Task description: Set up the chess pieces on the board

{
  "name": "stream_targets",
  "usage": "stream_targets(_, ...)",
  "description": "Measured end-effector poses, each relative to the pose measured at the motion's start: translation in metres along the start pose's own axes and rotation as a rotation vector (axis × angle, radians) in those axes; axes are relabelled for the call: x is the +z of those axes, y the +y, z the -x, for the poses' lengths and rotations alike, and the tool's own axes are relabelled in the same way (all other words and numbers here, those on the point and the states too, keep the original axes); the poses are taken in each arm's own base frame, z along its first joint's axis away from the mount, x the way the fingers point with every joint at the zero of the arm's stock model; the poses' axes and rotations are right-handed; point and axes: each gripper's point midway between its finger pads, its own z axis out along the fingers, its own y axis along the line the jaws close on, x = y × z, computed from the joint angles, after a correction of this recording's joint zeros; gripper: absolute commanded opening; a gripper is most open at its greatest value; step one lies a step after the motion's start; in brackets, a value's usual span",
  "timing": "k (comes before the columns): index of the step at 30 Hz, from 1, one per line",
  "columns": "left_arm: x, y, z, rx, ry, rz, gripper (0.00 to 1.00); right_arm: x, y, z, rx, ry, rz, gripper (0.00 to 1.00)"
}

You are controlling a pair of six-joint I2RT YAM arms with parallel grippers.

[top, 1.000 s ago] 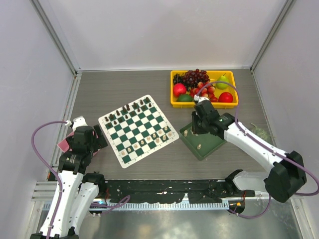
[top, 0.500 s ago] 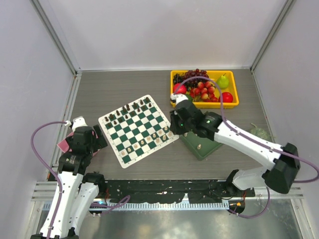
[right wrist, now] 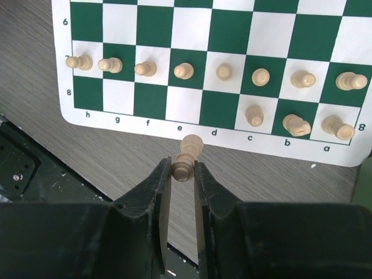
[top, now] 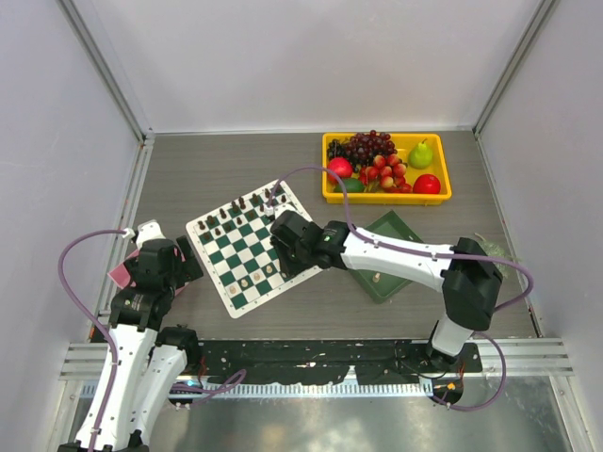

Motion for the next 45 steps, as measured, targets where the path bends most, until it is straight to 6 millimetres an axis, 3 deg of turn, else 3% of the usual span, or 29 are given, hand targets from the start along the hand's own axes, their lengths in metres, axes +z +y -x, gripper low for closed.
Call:
stream_targets(15, 0.0, 0.0, 0.0, 0.0, 0.0, 0.0, 0.99, 0.042, -0.007, -0.018, -0.022, 0.085, -0.046, 0.15)
stream_targets(45, 0.0, 0.0, 0.0, 0.0, 0.0, 0.0, 0.99, 0.062, -0.021, -0.019, -0.009, 0.105, -0.071, 0.16)
